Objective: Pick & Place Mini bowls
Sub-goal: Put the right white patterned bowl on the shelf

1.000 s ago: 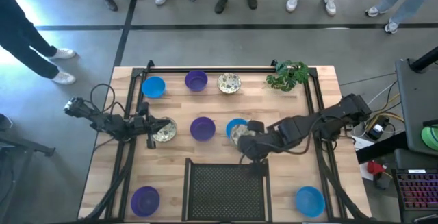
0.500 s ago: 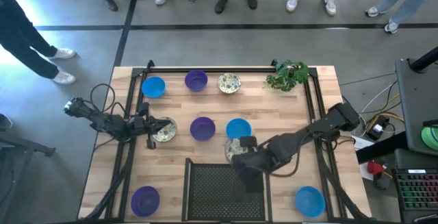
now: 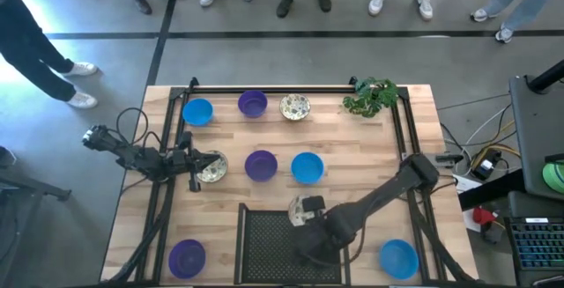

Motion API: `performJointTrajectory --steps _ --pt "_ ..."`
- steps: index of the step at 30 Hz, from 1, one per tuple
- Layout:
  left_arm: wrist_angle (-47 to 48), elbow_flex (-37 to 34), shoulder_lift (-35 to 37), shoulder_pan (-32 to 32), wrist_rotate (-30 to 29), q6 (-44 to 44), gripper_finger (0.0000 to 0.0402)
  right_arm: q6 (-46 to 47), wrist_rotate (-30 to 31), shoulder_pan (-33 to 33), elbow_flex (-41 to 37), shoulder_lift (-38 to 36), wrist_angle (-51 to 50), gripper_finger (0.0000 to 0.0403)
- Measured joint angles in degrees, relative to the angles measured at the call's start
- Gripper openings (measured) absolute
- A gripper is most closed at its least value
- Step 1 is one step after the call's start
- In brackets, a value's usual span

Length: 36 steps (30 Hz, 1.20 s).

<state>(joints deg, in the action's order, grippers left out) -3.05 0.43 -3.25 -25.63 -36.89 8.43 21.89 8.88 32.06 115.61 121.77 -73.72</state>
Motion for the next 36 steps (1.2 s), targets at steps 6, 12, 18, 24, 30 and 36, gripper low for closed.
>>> performJointTrajectory --steps 6,12,18,24,30,36 --pt "0.1 0.1 -0.3 0.0 8.0 3.2 0.0 0.7 -1.1 1.8 5.9 4.7 -3.0 0.0012" --pt "9.3 5.2 -2.8 0.0 13.1 0.7 0.0 4.3 -2.6 2.9 8.2 6.5 -3.1 0.0012" --pt "19.6 12.5 -7.4 0.0 13.4 -4.7 0.0 8.0 -3.0 4.0 7.0 6.5 -2.5 0.0012" --pt "20.5 18.8 -13.8 0.0 16.3 -5.8 0.0 8.2 -4.5 4.3 6.6 6.5 -1.7 0.0012" --pt "24.6 27.0 -22.1 0.0 17.8 -8.1 0.0 8.2 -4.8 4.6 6.1 6.6 -0.7 0.0012" --pt "27.5 35.2 -31.1 0.0 19.9 -9.5 0.0 11.1 -4.9 5.1 5.4 6.6 -0.4 0.0012"
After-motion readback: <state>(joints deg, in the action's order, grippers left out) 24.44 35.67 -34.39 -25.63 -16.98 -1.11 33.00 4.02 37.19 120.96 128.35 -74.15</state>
